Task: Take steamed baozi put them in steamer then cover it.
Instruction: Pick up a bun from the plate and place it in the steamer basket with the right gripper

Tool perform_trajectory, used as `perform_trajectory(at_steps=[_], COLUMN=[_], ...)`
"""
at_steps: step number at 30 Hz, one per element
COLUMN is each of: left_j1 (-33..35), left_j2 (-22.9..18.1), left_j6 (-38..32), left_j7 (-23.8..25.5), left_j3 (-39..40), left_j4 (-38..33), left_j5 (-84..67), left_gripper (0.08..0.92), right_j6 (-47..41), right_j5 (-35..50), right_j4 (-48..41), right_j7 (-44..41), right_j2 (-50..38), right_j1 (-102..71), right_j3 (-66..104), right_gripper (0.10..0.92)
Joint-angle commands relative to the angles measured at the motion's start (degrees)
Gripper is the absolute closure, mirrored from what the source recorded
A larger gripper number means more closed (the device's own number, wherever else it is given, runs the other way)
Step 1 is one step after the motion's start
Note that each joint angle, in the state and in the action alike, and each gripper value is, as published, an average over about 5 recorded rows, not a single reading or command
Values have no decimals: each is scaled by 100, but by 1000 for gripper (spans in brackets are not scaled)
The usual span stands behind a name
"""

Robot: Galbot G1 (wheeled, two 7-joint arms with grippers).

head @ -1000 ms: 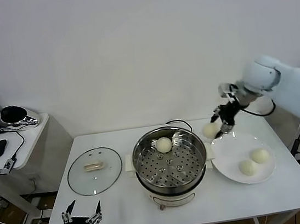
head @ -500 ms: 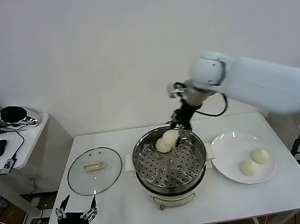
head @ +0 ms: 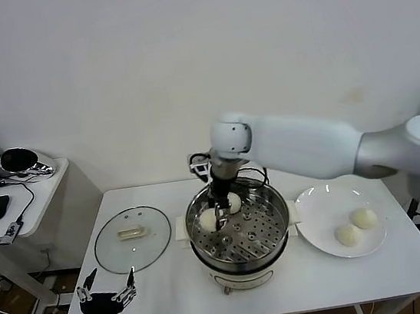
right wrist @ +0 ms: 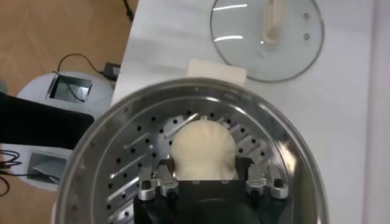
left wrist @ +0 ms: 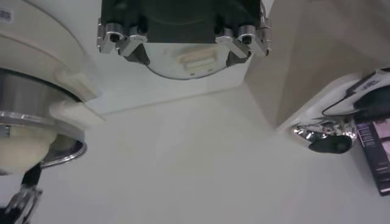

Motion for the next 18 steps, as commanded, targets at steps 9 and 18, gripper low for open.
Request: perform_trajectory(at_steps=[9, 18], left_j1=[-103, -147], left_j2=[-35, -31], left_j6=[7, 44], left_j7=[3, 27], left_j3=[59, 126], left_j4=[103, 59], left_j5=[-7, -9], left_gripper=[177, 177], right_j6=[20, 146], right_j5=[-151, -342], right_j4=[-162, 1043], right_j7=[75, -83], right_j2=[216, -1377], right_j1=[-257, 251], right_j3=[-8, 574], right_gripper=[268, 203])
